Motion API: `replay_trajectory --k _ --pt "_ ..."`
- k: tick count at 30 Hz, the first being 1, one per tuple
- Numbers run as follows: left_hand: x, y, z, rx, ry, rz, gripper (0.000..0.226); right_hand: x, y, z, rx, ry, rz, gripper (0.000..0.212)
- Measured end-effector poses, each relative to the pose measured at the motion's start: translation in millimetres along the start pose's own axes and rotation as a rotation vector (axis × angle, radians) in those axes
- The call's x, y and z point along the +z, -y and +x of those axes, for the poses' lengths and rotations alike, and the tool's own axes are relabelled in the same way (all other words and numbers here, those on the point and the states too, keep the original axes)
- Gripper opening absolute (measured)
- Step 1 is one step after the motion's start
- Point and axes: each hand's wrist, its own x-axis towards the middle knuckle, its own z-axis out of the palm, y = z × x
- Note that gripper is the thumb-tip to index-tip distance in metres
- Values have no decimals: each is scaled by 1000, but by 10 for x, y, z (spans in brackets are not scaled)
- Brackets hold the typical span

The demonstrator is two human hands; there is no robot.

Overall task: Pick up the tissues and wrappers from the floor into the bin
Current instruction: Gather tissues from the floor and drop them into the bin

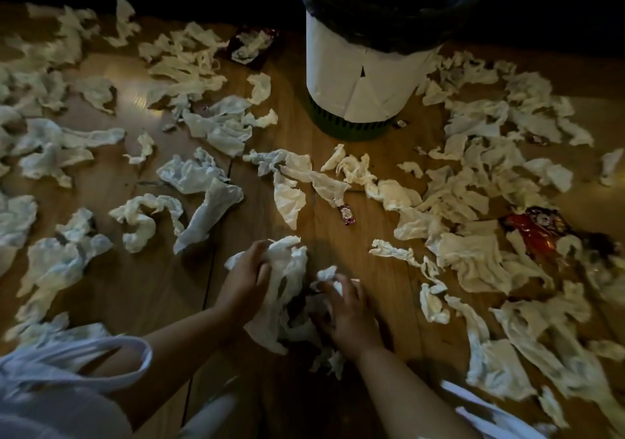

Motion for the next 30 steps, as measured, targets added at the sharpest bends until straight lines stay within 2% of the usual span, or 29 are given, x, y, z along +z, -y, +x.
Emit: replay_trajectory --k 2,3,6,9,10,11,13,14,15,17,20,21,24,27,28,30 --pt "-2 34 7 -27 9 67 48 16 11 50 -29 -78 51 42" --pt "0 48 19 -35 24 181 57 -7 16 76 -5 -147 153 37" --pt "36 65 67 51 107 572 71 -156 -31 84 186 -423 445 27" --pt "113 71 140 97 259 685 87 -222 -161 -87 246 -649 311 44" --pt "147 86 155 108 315 701 92 -178 -214 -178 229 -645 195 50" --pt "180 88 155 122 364 717 94 -106 -253 -276 230 -553 95 60" --pt "237 108 133 162 436 780 91 43 -297 -441 279 -228 -2 86" --pt "258 113 114 194 452 825 85 151 -334 -506 234 -140 -52 91" --pt "273 122 100 224 451 851 78 231 -358 -552 155 -116 -91 83" --pt "277 139 86 267 403 801 63 327 -363 -561 41 -134 -108 60" --pt "269 170 95 234 270 500 47 288 -368 -373 -43 -207 -92 39" --pt "262 149 99 208 206 353 43 214 -372 -282 -27 -237 -50 33" --pt "152 -25 161 117 21 -40 40 -126 -399 77 186 -356 174 40" --pt "-123 -54 392 79 -254 -67 43 -476 -444 465 410 -576 131 35" --pt "-233 -11 477 58 -354 -22 44 -535 -436 547 451 -578 102 33" --pt "-456 149 653 -34 -484 172 45 -533 -408 625 480 -472 17 36"
